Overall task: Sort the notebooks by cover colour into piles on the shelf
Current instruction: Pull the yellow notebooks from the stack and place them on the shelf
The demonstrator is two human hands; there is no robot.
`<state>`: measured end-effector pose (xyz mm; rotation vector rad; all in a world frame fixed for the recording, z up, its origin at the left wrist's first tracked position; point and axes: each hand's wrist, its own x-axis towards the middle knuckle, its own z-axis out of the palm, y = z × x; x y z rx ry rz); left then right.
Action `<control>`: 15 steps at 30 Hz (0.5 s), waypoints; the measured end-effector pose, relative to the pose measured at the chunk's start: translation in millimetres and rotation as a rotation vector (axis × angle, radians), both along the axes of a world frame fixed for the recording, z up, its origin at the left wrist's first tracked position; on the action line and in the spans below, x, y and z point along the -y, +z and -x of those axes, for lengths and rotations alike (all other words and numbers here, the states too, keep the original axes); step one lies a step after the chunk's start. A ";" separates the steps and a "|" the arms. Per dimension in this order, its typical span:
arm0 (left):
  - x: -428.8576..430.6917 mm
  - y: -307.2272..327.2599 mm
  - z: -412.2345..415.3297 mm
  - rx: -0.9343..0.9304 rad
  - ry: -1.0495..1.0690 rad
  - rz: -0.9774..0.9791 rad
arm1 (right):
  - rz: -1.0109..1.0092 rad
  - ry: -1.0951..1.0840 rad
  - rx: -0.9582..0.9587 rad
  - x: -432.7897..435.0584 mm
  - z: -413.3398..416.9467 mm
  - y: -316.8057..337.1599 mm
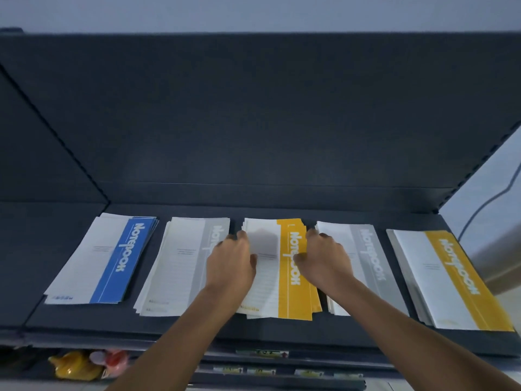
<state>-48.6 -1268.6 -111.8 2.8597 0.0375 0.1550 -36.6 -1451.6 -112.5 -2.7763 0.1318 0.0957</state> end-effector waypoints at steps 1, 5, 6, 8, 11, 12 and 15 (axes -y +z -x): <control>-0.3 1.9 -0.4 0.010 -0.003 -0.001 | 0.008 0.011 0.025 0.2 -1.2 2.0; -1.7 11.0 1.2 0.014 -0.014 0.028 | 0.010 0.059 0.067 5.7 -3.0 12.1; -2.2 14.0 2.2 0.013 -0.012 0.033 | 0.004 0.076 0.069 7.0 -3.2 15.1; -4.1 20.7 5.2 0.002 0.003 0.062 | -0.016 0.118 0.066 6.9 -2.2 20.4; -11.6 29.1 10.3 -0.006 0.036 0.096 | -0.075 0.205 0.059 -0.5 0.3 25.9; -15.2 32.0 12.2 -0.002 0.051 0.107 | -0.099 0.237 0.064 -3.9 0.8 27.8; -29.0 37.7 21.4 0.019 0.070 0.120 | -0.143 0.313 0.093 -18.0 4.0 31.3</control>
